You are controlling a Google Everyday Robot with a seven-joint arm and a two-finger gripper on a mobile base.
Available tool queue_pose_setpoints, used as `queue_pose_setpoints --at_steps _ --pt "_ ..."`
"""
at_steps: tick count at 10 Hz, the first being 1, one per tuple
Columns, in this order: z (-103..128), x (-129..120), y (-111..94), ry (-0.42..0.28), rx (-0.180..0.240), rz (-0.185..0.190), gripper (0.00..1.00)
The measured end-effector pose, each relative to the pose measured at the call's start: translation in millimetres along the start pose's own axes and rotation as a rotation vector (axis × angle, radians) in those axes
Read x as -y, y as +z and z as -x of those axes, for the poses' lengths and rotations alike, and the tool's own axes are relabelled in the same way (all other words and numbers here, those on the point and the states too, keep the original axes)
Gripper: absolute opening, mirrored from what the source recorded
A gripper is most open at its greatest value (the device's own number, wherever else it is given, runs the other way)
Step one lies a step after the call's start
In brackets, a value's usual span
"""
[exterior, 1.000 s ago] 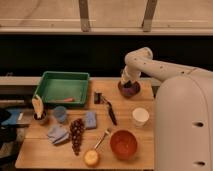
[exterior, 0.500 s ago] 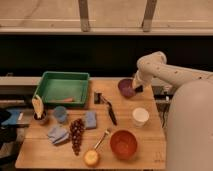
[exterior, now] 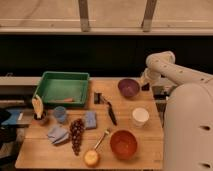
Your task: Wipe purple bowl with eraser
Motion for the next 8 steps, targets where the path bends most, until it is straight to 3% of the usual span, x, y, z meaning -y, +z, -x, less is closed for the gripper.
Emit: queue_pose_setpoints --at_steps 2,5,6,8 --pt "15.0 -26.7 9.0 -0.014 0.002 0.031 0.0" --pt "32.4 -79.6 17.5 -0.061 0.012 0.115 0.0" --pt "32.7 -97.7 17.3 -0.085 0.016 0.16 0.0" --pt "18.2 -118.1 10.4 -0.122 0.023 0.217 0.0"
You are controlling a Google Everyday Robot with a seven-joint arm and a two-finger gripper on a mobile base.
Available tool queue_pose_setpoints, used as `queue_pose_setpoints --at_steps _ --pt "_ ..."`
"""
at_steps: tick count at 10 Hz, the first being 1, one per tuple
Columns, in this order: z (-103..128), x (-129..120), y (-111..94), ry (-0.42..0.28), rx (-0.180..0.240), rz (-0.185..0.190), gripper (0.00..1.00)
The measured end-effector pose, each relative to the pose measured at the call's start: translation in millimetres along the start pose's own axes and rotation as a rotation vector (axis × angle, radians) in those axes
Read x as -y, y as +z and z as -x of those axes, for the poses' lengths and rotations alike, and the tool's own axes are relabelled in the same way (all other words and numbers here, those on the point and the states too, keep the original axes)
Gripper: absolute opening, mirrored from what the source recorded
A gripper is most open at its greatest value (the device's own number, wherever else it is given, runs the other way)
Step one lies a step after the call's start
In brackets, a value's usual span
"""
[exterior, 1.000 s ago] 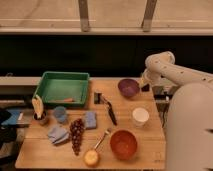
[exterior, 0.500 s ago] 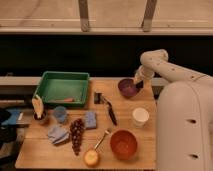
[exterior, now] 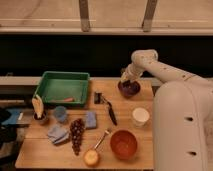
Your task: Wipe purple bowl with eraser
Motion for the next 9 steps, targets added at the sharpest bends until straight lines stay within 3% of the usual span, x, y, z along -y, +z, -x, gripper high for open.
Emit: queue_pose_setpoints --at_steps 2,5,7,9 --pt "-24.0 -9.3 -7.3 -0.006 -0.003 0.027 0.0" --pt "-54.7 15.7 -24.2 0.027 -0.016 -0.005 0.0" --pt "-58.0 37.5 -34.2 0.06 -0.001 -0.034 0.0" --pt "-45.2 47.6 -37.5 0.079 0.035 -0.036 0.0"
